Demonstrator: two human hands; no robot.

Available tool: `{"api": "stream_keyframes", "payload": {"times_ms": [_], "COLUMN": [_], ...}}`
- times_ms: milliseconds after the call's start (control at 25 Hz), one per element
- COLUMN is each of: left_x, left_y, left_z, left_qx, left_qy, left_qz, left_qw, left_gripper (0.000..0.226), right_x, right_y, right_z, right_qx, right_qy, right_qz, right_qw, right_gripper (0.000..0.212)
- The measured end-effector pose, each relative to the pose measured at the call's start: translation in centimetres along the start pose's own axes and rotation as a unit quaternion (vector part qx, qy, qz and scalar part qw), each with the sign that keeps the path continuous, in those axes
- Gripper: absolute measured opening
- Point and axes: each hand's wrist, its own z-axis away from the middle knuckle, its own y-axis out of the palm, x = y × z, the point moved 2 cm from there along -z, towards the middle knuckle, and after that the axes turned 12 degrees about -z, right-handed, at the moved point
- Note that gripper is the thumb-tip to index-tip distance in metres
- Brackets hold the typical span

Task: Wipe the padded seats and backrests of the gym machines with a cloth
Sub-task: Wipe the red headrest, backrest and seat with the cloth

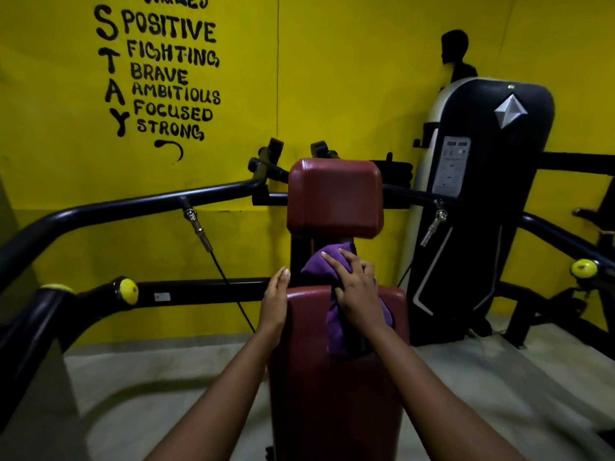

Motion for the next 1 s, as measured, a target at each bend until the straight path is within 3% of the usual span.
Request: {"api": "stream_keyframes", "payload": {"times_ms": [200, 680, 1000], "left_x": [1.2, 9.1, 12.0], "left_y": [0.5, -3.1, -1.0], "left_z": [6.6, 26.3, 31.7], "left_qx": [0.030, 0.071, 0.023], "left_qy": [0.000, -0.152, -0.227], "left_qz": [-0.014, 0.031, 0.000], "left_qw": [0.999, 0.985, 0.974], "left_gripper": [0.044, 0.045, 0.047], "right_x": [0.6, 3.9, 0.0], "right_y": [-2.4, -7.3, -6.1], "right_z": [7.2, 27.4, 32.2], "right_qx": [0.007, 0.075, 0.147], "right_qy": [0.071, 0.192, 0.163], "right_qz": [-0.035, -0.018, -0.073], "right_qw": [0.997, 0.978, 0.973], "right_gripper": [0.061, 0.047, 0.048]}}
